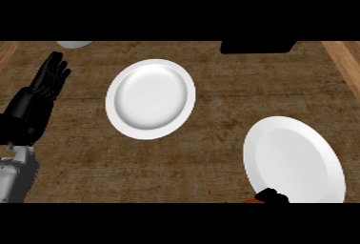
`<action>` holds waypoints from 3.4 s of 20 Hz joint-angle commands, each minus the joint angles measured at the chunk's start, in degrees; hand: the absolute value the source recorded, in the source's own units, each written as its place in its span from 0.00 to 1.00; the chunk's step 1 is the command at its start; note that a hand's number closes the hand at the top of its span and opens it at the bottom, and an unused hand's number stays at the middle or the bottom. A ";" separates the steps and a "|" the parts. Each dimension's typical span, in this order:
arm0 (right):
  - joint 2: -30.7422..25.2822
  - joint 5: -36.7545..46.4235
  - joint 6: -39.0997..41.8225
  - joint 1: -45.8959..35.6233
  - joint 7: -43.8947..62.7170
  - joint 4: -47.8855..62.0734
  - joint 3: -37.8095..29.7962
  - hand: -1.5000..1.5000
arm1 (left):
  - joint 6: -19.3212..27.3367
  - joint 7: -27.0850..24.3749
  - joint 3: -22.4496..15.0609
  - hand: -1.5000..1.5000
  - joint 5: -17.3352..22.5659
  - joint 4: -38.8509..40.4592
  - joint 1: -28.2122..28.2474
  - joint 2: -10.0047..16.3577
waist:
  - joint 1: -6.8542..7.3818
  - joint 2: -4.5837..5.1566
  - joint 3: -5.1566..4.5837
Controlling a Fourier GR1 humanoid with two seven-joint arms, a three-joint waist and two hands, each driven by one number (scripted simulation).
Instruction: Pick the squash from the plate and place it in the plate
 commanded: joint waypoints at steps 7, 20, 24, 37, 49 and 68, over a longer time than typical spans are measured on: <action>3.77 3.04 -3.16 -13.08 5.52 -4.23 9.38 1.00 | 0.78 -0.63 -2.30 0.50 -1.90 1.00 -1.96 -2.30 | 1.95 0.97 0.09; 3.59 -4.99 -7.09 -18.25 1.53 -1.34 3.84 1.00 | -1.09 0.06 -1.55 0.50 -0.41 -0.11 -3.71 -1.35 | 4.97 1.91 0.20; 3.60 -8.51 -9.56 -20.11 0.42 -0.06 1.33 1.00 | -1.62 -0.98 -2.76 0.50 -0.72 0.93 -3.71 -2.31 | 5.56 2.79 0.18; 4.16 -24.51 -12.14 -45.23 3.70 27.90 -17.92 1.00 | -1.53 -1.50 -4.52 0.50 -2.25 1.45 -5.57 -3.55 | 8.69 2.99 0.17; 4.19 -42.10 -30.02 -61.44 -1.46 50.16 -26.92 0.00 | -2.03 -0.27 -5.02 0.50 -2.03 2.75 -8.39 -4.47 | 10.01 2.96 0.34; 4.21 -44.88 -70.60 -67.94 -2.29 62.26 -22.76 0.00 | -0.07 1.55 -2.13 0.50 -2.72 2.74 -6.43 -4.09 | 3.96 0.76 0.20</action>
